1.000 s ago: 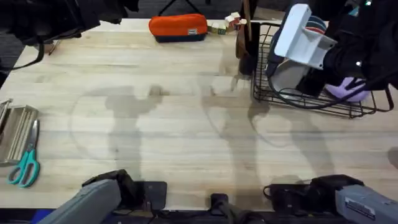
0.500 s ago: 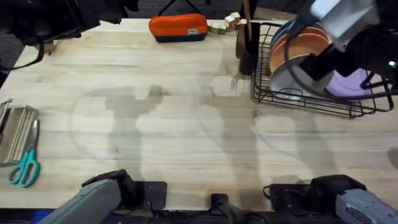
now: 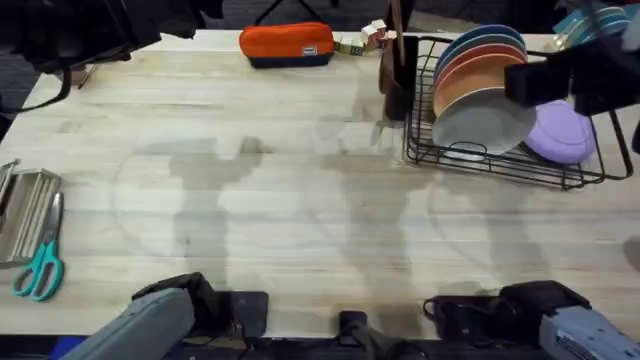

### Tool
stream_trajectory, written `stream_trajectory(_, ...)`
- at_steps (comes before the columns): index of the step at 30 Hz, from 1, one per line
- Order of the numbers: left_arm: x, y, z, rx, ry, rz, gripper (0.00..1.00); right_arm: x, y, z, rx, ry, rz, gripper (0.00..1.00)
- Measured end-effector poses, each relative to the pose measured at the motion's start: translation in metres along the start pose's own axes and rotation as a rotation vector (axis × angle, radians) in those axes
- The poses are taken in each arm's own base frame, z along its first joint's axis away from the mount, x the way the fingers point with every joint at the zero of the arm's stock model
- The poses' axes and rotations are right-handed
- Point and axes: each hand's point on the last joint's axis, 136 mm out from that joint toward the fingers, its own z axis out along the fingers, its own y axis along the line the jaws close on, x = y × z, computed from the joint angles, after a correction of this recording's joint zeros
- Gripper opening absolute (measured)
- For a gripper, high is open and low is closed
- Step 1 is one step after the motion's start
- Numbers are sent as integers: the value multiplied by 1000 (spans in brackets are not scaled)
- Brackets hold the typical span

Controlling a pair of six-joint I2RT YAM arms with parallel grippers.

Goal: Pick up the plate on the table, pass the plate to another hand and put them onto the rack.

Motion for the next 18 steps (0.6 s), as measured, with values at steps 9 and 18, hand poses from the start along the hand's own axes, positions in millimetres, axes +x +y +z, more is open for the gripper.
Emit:
stream_trajectory(9,0,0,0,0,0,0,993,-13,-7,-14,1,-24,376,992)
stream_trajectory(18,0,0,0,0,0,0,993,-12,-6,-14,-1,-23,513,992)
